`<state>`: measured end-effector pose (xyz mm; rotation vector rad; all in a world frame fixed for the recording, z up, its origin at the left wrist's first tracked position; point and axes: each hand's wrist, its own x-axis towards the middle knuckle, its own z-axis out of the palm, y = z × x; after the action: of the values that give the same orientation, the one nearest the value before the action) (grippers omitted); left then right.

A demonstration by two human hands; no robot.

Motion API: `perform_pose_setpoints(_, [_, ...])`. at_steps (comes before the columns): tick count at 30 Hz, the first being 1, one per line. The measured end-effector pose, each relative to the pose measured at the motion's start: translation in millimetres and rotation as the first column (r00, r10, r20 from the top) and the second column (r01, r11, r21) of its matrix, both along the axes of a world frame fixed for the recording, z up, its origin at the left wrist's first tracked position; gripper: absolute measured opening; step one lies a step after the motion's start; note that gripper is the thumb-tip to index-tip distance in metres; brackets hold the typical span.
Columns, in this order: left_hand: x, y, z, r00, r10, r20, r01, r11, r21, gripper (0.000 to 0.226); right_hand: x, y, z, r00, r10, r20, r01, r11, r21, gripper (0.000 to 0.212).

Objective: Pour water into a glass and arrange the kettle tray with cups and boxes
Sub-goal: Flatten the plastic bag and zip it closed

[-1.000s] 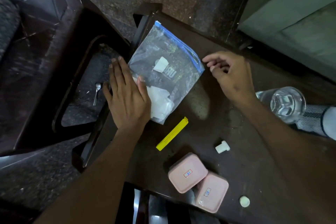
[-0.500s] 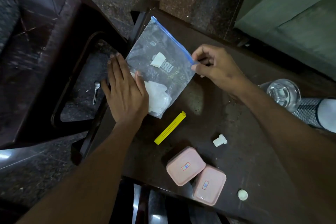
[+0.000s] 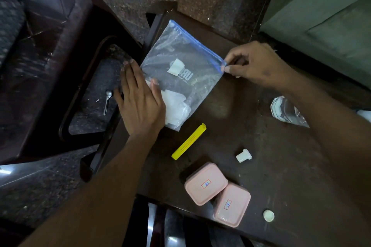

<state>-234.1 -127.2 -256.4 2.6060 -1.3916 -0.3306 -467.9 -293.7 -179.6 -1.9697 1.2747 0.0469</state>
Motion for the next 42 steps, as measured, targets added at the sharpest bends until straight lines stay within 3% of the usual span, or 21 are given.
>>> perform_pose_setpoints(4, [0.1,0.4,-1.7,1.000,0.008,0.000,-0.008,1.000,-0.014,0.067,6.6,1.4,-4.5,0.956,-0.273,0.110,0.287,0.948,-0.139,0.004])
perform_pose_setpoints(6, [0.4,1.0,-2.8,1.000,0.012,-0.001,-0.012,1.000,-0.025,0.068,20.2,13.0,-2.4,0.935,-0.306,0.181,0.349,0.882,-0.316,0.010])
perform_pose_setpoints(8, [0.5,1.3,-3.9,1.000,0.016,-0.008,-0.017,0.999,-0.035,0.069,45.3,35.9,-1.1,0.967,-0.147,0.206,0.231,0.849,-0.476,0.022])
perform_pose_setpoints(10, [0.3,1.1,-4.8,1.000,0.016,-0.013,-0.016,0.999,-0.036,0.069,77.3,60.9,-8.2,0.979,0.118,0.167,-0.016,0.858,-0.513,0.038])
perform_pose_setpoints(13, [0.9,1.6,-6.4,1.000,0.006,-0.001,-0.006,0.999,-0.035,0.068,114.2,83.4,-31.0,0.907,0.413,-0.076,-0.400,0.794,-0.459,0.058])
perform_pose_setpoints(16, [1.3,2.6,-8.2,1.000,-0.007,0.011,0.007,0.999,-0.032,0.068,115.0,66.2,-54.3,0.863,0.450,-0.228,-0.502,0.721,-0.477,0.063])
perform_pose_setpoints(20, [1.1,1.6,-9.6,1.000,-0.007,0.020,0.008,0.999,-0.034,0.067,90.4,20.6,-68.8,0.846,0.439,-0.303,-0.532,0.651,-0.541,0.063])
perform_pose_setpoints(22, [1.7,1.7,-10.2,1.000,-0.003,0.001,0.003,0.999,-0.032,0.067,76.8,0.8,-67.5,0.879,0.344,-0.331,-0.476,0.680,-0.558,0.064])
perform_pose_setpoints(25, [2.1,2.6,-10.1,1.000,0.003,-0.013,-0.004,0.999,-0.041,0.067,60.8,-18.5,-57.4,0.958,0.104,-0.266,-0.235,0.818,-0.525,0.063])
perform_pose_setpoints(29, [1.3,2.5,-8.4,0.999,0.010,-0.031,-0.012,0.998,-0.062,0.068,60.4,2.2,-42.7,0.987,0.093,-0.129,-0.149,0.830,-0.538,0.056])
perform_pose_setpoints(33, [2.4,5.2,-4.1,0.996,0.018,-0.086,-0.027,0.994,-0.102,0.072,64.8,32.9,-37.6,0.997,-0.077,0.007,0.071,0.870,-0.489,0.048])
perform_pose_setpoints(37, [1.5,13.5,0.8,0.989,0.021,-0.143,-0.042,0.988,-0.147,0.072,75.7,26.2,-35.0,0.988,-0.154,-0.004,0.137,0.888,-0.439,0.038])
perform_pose_setpoints(42, [-12.1,37.1,10.5,0.995,-0.042,-0.088,0.032,0.993,-0.114,0.081,87.4,3.0,-29.1,0.990,-0.140,-0.028,0.122,0.929,-0.350,0.017])
